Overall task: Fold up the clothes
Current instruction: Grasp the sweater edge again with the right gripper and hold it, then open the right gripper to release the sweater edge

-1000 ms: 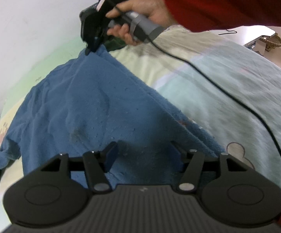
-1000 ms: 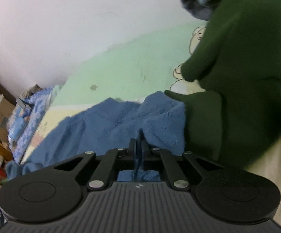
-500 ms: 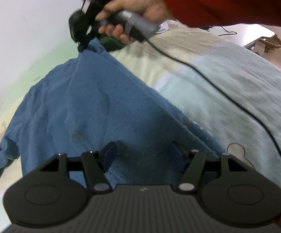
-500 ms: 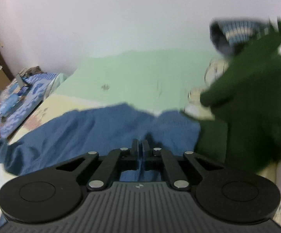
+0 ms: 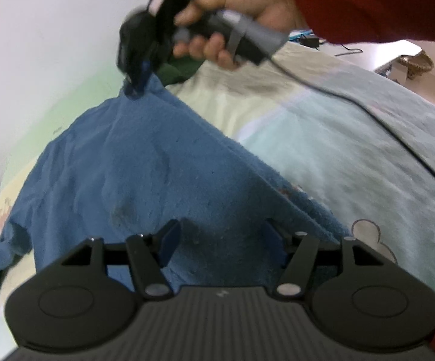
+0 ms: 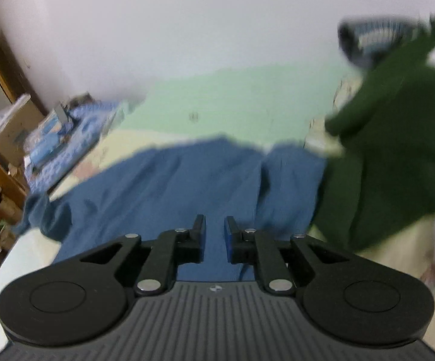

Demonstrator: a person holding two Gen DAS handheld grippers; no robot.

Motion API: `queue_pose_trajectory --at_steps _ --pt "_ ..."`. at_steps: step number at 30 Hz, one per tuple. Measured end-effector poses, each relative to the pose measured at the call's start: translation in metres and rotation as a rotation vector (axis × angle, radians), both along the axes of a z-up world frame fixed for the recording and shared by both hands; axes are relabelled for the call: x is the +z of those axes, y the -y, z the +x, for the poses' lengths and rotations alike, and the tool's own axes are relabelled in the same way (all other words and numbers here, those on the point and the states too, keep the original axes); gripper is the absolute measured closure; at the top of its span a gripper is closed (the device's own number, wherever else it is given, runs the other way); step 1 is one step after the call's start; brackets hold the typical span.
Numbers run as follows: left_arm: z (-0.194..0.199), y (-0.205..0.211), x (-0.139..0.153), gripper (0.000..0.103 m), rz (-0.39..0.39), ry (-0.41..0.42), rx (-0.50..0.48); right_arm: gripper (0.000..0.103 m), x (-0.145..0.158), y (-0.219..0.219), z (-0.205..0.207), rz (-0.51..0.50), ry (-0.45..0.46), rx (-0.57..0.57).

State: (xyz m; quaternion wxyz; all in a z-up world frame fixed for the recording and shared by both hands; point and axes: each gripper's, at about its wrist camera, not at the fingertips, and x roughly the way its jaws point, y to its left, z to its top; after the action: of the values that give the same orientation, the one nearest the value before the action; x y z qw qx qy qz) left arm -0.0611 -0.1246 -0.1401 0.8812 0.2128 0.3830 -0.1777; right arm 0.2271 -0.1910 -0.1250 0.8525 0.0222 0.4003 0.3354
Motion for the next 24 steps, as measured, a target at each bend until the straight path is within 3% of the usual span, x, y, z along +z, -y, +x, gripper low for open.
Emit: queue_pose_trajectory --at_steps 2,4,7,9,12,13,15,18,19,21,22,24 --pt "-0.001 0.003 0.001 0.040 0.022 0.004 -0.017 0.092 -0.017 0.000 0.004 -0.076 0.005 -0.060" --pt "-0.002 0.004 0.006 0.044 0.016 -0.011 -0.025 0.092 -0.025 0.011 0.009 -0.014 0.006 -0.086" --pt "-0.005 0.004 0.010 0.044 -0.005 -0.030 -0.029 0.086 -0.013 0.011 -0.007 -0.073 0.060 -0.101" --pt "-0.008 0.004 0.009 0.044 -0.034 -0.040 -0.022 0.085 -0.009 0.010 -0.020 -0.023 0.027 -0.031" --pt "-0.011 0.003 0.006 0.046 -0.070 -0.045 0.002 0.087 -0.022 0.014 -0.036 -0.064 -0.002 0.018" --pt "-0.012 0.004 0.010 0.050 -0.082 -0.054 0.002 0.087 -0.021 0.017 -0.040 -0.072 0.034 0.024" --pt "-0.015 0.005 0.019 0.049 -0.124 -0.058 -0.009 0.086 -0.017 0.021 -0.047 -0.109 0.064 0.000" --pt "-0.020 0.012 0.023 0.045 -0.183 -0.081 -0.049 0.084 -0.009 0.029 -0.058 0.005 0.000 0.040" --pt "-0.020 0.016 0.018 0.045 -0.189 -0.100 -0.056 0.084 -0.012 0.030 -0.063 0.022 -0.036 0.076" --pt "-0.020 0.021 0.009 0.044 -0.180 -0.120 -0.064 0.080 -0.018 0.029 -0.077 -0.048 -0.034 0.117" --pt "-0.022 0.024 0.004 0.044 -0.166 -0.117 -0.068 0.080 -0.019 0.031 -0.084 -0.074 0.020 0.124" --pt "-0.025 0.028 0.003 0.043 -0.147 -0.112 -0.079 0.077 -0.010 0.037 -0.093 -0.073 0.034 0.101"
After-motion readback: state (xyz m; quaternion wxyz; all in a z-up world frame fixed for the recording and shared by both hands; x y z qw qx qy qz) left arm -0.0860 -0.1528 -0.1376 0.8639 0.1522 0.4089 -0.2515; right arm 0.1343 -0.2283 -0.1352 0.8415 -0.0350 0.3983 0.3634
